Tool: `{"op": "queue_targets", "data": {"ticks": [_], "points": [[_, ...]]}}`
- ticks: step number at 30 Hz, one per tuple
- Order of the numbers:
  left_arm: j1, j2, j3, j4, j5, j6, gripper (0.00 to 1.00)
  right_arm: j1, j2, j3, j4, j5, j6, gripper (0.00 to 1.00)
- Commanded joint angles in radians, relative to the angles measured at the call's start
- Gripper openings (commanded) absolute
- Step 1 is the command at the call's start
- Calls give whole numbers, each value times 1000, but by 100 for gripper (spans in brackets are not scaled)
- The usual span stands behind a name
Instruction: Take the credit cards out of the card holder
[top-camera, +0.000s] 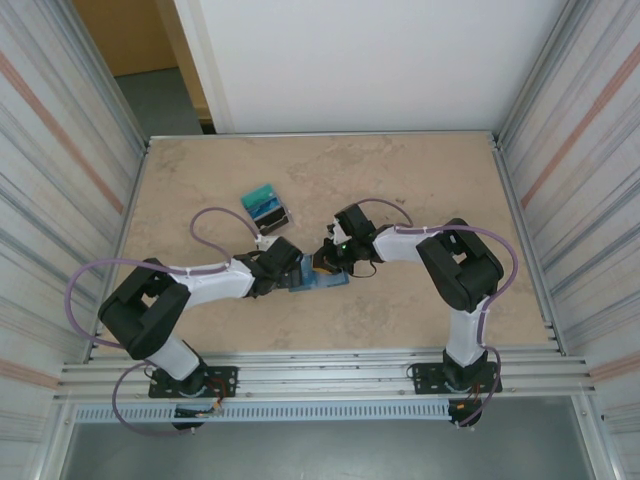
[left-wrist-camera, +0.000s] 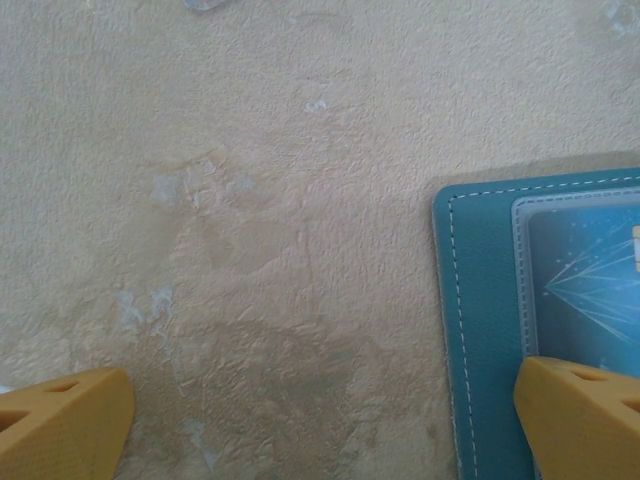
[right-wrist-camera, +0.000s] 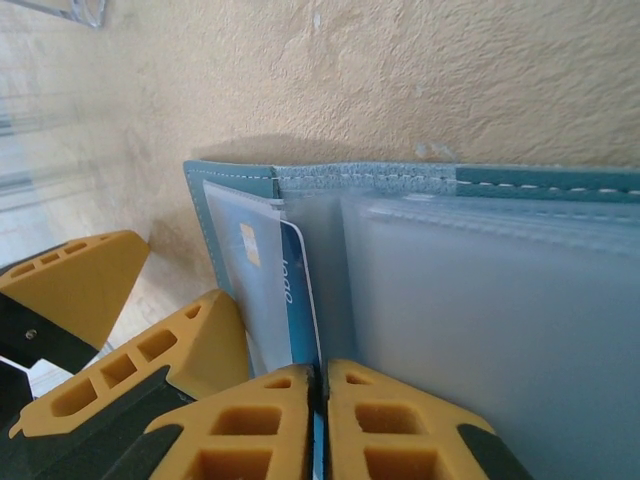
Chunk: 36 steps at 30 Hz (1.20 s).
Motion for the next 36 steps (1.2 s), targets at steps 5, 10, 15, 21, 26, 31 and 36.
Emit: {"op": "queue_targets", "data": {"ticks": [5,10,15,21,26,31,36], "points": [[-9,43,-8,-70,29,-10,98,4,0,-2,-2,-15,-17,1],[-9,41,-10,-73,29,-12,99,-3,-30,-1,-76,37,-53,1],[-9,33,-14,-76,29,-15,99,-5,-49,11,-140,71,-84,1],[-9,23,-14,-83,24,-13,99,-9,-75,18,-185,107,-104,0],[-9,8,-11,-89,31,-10,99,-14,-95,17,-198,117,-107,0],[-16,-38,16,-102,35,14,99,-12,-106,17,-196,110,-105,0],[-23,-79,56,-116,35,31,99,-9,-106,16,-181,101,-94,0]]}}
